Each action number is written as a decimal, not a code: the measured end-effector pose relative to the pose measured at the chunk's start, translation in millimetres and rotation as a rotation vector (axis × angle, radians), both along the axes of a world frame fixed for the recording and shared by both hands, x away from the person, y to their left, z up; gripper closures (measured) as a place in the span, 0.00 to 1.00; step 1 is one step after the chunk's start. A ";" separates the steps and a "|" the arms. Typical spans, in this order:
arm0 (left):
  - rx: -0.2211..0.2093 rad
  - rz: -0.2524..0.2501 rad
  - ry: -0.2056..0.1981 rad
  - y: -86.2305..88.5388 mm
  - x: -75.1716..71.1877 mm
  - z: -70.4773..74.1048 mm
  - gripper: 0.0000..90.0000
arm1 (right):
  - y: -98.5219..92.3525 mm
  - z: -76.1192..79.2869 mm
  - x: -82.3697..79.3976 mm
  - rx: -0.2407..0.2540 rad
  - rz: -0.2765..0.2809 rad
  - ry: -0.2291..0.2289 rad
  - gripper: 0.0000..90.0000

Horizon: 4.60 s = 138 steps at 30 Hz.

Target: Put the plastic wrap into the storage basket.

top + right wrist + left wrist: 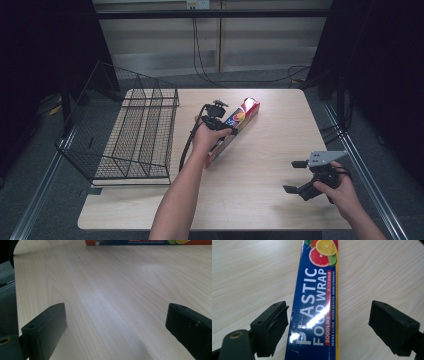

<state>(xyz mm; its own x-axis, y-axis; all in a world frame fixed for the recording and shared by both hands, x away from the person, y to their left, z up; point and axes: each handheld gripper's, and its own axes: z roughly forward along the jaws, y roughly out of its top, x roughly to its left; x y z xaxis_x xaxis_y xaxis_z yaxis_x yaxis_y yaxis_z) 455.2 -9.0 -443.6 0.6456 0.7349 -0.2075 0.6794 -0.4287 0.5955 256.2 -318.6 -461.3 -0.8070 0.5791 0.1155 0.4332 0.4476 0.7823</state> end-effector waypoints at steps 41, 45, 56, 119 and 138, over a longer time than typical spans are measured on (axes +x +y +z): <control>0.131 -0.022 0.075 -0.3 -6.0 -5.3 0.47 | -0.2 0.6 0.3 0.008 0.005 -0.004 0.03; 0.133 -0.029 0.078 0.1 -4.1 -5.8 0.45 | 1.4 1.1 -0.4 0.005 0.005 -0.001 0.03; 0.140 -0.026 0.072 -13.9 8.1 -19.0 0.40 | -1.0 0.3 -0.1 0.004 0.001 -0.001 0.03; 0.211 0.075 0.172 40.8 1.0 93.0 0.49 | 0.7 1.2 -1.3 0.023 0.016 -0.008 0.03; 0.199 0.140 0.180 63.2 -2.4 120.5 0.49 | 0.4 1.9 -1.3 0.030 0.012 -0.014 0.03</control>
<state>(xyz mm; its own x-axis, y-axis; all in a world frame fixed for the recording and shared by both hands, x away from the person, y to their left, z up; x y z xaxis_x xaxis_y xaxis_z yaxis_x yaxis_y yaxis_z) 452.8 54.2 -323.1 0.5011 0.8518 -0.1525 0.8272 -0.4198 0.3734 254.9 -318.2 -459.5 -0.8155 0.5657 0.1219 0.4171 0.4286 0.8014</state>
